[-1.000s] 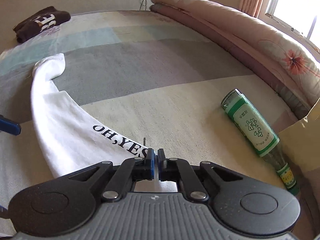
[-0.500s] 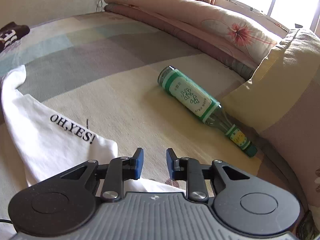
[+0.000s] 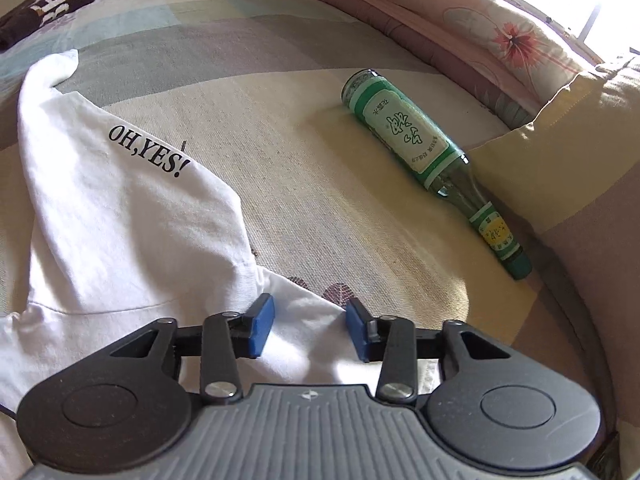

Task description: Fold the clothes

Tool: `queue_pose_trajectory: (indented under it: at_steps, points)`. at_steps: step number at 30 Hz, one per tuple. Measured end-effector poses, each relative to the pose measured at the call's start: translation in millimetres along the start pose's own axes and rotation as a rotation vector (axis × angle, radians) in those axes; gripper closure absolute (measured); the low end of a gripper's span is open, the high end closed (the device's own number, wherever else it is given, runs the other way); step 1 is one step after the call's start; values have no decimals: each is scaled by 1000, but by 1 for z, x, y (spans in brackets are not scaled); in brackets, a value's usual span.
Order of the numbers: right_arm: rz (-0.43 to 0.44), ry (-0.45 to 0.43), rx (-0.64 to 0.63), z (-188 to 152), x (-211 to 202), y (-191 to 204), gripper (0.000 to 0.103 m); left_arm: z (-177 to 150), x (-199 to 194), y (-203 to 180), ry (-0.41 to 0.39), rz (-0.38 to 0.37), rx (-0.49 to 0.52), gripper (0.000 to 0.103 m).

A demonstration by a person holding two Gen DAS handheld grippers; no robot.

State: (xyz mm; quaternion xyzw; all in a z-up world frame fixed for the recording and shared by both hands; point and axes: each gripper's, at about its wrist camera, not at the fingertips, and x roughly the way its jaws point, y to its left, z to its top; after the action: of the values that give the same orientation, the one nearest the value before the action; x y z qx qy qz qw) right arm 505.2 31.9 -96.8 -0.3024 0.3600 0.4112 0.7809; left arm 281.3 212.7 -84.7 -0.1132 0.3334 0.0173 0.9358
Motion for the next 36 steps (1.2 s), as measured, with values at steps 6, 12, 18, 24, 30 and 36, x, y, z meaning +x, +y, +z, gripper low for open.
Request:
queue_pose_trajectory:
  at_steps: [6,12,18,24,30,36]
  points:
    - [-152,-81,135,11,3,-13,100,1,1,0,-2,6,-4,1]
    - [-162,-106,336,5,-28,-19,63,1,0,1,-5,1,-6,1]
    - [-90,-12,633,-31,-30,-29,43,1,-2,5,-6,17,-25,1]
    - [-116,-133,757,-18,3,-62,33,1,-1,3,-7,24,-19,1]
    - [-130,-118,724,-6,-1,-61,33,1,-2,5,-9,19,-20,1]
    - [2,-76,766,-14,-6,-45,17,1,-5,9,-15,17,-46,1]
